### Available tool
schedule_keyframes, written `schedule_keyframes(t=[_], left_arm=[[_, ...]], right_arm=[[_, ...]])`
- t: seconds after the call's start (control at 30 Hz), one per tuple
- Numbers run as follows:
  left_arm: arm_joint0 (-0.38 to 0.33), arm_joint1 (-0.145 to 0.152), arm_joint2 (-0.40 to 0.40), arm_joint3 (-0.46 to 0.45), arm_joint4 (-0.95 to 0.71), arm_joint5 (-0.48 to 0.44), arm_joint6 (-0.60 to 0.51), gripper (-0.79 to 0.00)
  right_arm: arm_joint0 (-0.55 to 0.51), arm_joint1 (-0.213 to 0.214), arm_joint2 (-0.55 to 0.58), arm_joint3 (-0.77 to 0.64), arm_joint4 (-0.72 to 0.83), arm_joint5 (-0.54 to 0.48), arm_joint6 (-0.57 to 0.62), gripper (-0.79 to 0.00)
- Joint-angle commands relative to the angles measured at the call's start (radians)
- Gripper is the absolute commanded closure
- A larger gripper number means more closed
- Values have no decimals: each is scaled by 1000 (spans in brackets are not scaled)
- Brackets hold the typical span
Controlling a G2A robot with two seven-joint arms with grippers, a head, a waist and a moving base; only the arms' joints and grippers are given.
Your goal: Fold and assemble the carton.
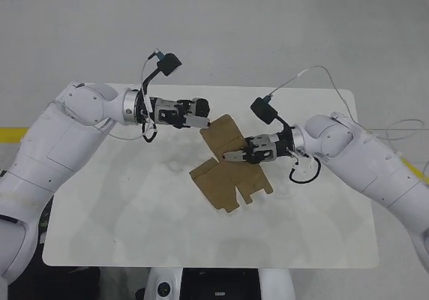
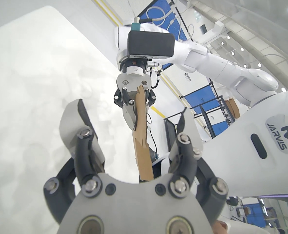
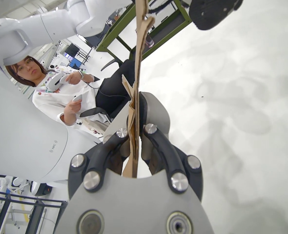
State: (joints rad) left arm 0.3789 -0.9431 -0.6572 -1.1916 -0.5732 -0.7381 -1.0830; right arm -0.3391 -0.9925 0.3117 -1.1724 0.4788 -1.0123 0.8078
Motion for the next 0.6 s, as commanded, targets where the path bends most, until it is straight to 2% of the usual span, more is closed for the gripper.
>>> schedule_keyframes(t=[0.0, 0.2, 0.4, 0.57], left_arm=[[8, -1, -14, 21, -1, -32, 33, -785], [33, -6, -51, 57, 42, -62, 134, -785], [79, -9, -68, 34, 136, -84, 206, -785], [119, -9, -71, 5, 199, -82, 213, -785]], right_arm=[[-11, -2, 23, 19, 25, 0, 0, 0], [-53, -21, 100, 103, 84, 0, -38, 0], [-85, -53, 147, 161, 56, 1, -180, 0], [-99, -79, 179, 183, 1, 18, -298, 0]])
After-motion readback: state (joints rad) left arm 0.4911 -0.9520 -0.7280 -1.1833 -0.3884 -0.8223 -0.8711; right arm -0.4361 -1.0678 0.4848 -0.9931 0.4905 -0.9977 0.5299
